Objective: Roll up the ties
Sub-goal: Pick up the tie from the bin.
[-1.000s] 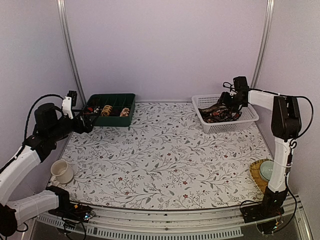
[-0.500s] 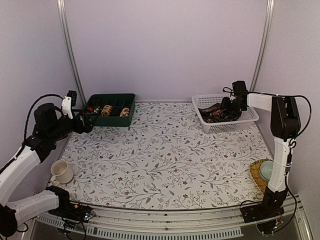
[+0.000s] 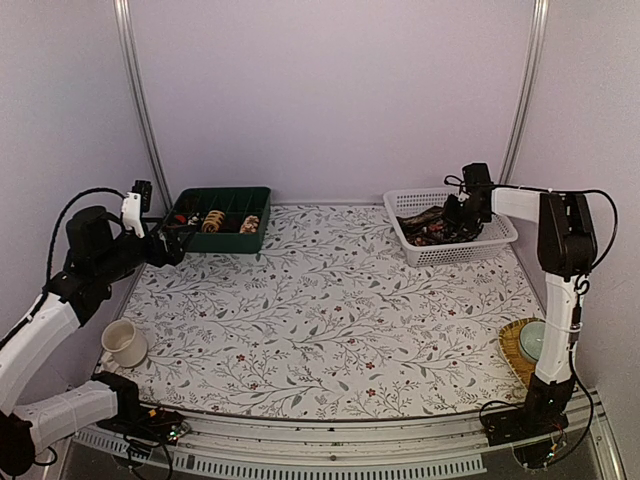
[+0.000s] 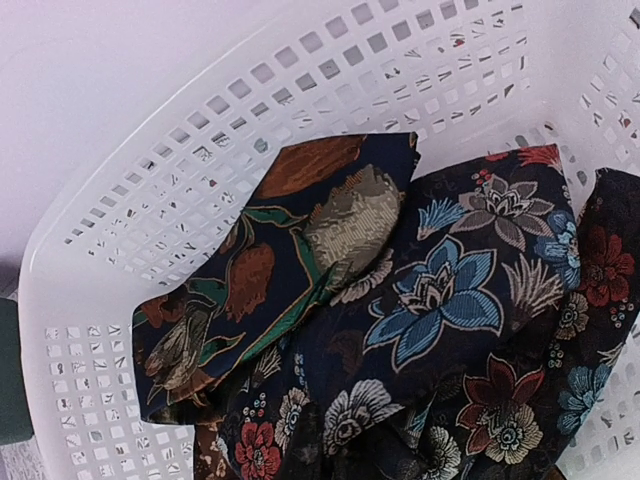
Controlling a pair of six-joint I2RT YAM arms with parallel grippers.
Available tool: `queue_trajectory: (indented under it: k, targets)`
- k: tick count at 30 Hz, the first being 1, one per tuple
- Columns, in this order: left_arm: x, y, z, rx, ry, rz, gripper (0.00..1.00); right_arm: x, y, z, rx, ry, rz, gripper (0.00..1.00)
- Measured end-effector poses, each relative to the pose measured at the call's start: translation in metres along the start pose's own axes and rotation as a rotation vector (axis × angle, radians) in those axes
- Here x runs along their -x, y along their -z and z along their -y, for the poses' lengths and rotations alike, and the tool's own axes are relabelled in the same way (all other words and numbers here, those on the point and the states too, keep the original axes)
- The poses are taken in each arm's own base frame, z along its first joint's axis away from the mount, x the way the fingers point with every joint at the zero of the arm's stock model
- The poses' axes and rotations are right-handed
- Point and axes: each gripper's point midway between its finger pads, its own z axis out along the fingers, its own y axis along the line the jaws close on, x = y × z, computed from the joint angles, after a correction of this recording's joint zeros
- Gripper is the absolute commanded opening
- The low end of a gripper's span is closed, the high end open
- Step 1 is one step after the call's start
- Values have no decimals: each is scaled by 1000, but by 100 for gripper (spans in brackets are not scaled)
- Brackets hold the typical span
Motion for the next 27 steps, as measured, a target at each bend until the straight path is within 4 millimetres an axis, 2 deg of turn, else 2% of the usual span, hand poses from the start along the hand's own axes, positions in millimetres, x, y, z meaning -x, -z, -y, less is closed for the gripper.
queue_trajectory:
  k: [5,9,14,17,19,23,27]
  targets:
    - [0,0,0,2,0,0,100,1,1,-1,1,5,5,0]
    - [0,0,0,-1,0,-1,100,14,9,-5,-8,21,29,0]
    - [0,0,3,-15,0,-2,100,71,42,-36,38,59,167,0]
    - [0,0,5,-27,0,-2,100,104,83,-60,97,76,269,0]
    - [0,0,6,-33,0,-2,100,124,120,-75,139,84,340,0]
    - [-1,-1,10,-51,0,-6,100,166,217,-112,268,102,531,0]
    - [-2,-6,19,-84,-3,-20,100,192,313,-144,427,124,709,0]
